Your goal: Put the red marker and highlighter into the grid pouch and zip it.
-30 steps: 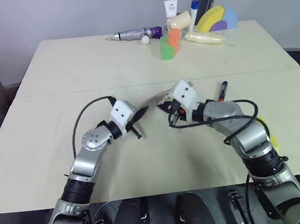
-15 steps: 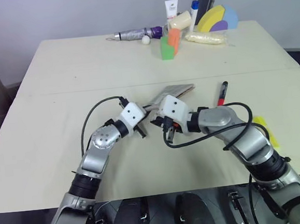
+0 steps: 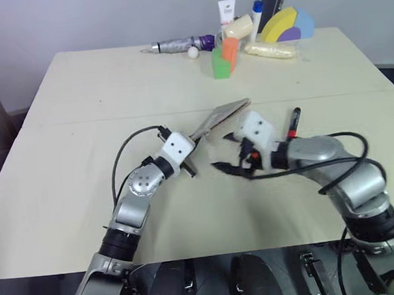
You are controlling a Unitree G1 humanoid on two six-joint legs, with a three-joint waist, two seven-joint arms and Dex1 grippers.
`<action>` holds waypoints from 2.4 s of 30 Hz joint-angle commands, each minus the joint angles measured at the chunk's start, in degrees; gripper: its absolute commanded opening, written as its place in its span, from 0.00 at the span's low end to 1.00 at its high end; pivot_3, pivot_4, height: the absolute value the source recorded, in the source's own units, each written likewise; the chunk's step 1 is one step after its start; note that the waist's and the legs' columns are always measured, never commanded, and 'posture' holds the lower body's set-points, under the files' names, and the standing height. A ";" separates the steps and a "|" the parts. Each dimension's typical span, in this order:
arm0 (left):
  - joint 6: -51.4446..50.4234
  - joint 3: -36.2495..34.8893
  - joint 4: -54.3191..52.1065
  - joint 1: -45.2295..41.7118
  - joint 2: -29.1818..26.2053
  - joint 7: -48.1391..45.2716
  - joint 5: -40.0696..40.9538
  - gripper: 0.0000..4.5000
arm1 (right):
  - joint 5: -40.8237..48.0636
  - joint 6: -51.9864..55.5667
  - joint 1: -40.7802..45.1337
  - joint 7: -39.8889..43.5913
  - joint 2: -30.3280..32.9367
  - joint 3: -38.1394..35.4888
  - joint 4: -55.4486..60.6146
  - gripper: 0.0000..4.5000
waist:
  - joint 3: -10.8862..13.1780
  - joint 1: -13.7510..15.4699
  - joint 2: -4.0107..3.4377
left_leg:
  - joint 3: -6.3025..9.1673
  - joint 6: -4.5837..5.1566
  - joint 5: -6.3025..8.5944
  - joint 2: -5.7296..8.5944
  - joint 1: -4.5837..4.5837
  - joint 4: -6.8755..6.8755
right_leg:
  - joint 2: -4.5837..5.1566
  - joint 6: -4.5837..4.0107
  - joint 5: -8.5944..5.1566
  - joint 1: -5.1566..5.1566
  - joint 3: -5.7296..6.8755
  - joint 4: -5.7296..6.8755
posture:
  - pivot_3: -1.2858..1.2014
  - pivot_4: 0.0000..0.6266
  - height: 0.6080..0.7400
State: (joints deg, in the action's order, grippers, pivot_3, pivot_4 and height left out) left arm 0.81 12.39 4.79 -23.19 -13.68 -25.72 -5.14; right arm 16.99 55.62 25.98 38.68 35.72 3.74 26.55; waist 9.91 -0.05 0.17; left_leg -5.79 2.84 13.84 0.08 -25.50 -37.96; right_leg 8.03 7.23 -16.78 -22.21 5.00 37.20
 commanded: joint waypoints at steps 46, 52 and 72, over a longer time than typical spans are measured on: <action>-0.41 -3.07 -1.68 -2.03 -4.03 -10.54 8.25 0.00 | -9.66 -28.26 -0.77 6.02 16.43 -4.18 -10.93 0.08 | 0.09 0.79 -0.05 | -0.08 -0.12 -0.10 -0.03 -0.02 -0.02 | -0.20 0.03 0.00 0.00 -0.01 -0.04 | 0.52 0.24 1.00; -1.08 -2.59 -2.78 -1.72 -4.11 -11.60 8.19 0.00 | -11.00 -29.99 0.24 5.98 15.31 -2.57 -12.35 0.08 | 0.09 0.75 -0.05 | -0.07 -0.13 -0.10 -0.03 -0.01 -0.02 | -0.20 0.03 0.01 0.00 0.00 -0.04 | 0.52 0.24 1.00; 3.01 -0.39 -3.06 -1.23 -8.84 -18.57 7.06 0.00 | -19.97 -41.26 -0.93 13.81 17.67 4.16 -9.91 0.08 | 0.09 0.76 -0.05 | -0.07 -0.13 -0.10 -0.03 0.00 -0.03 | -0.21 0.03 0.01 0.02 0.00 -0.05 | 0.52 0.24 1.00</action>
State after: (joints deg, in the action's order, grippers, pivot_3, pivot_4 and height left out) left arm 2.11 12.04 4.21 -24.27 -22.47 -43.67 0.74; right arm -2.51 15.37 24.47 52.13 53.25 8.27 14.45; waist 10.00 0.70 0.11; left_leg -5.87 2.71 13.74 0.05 -25.51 -38.00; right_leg 7.82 7.25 -16.77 -22.20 5.00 37.14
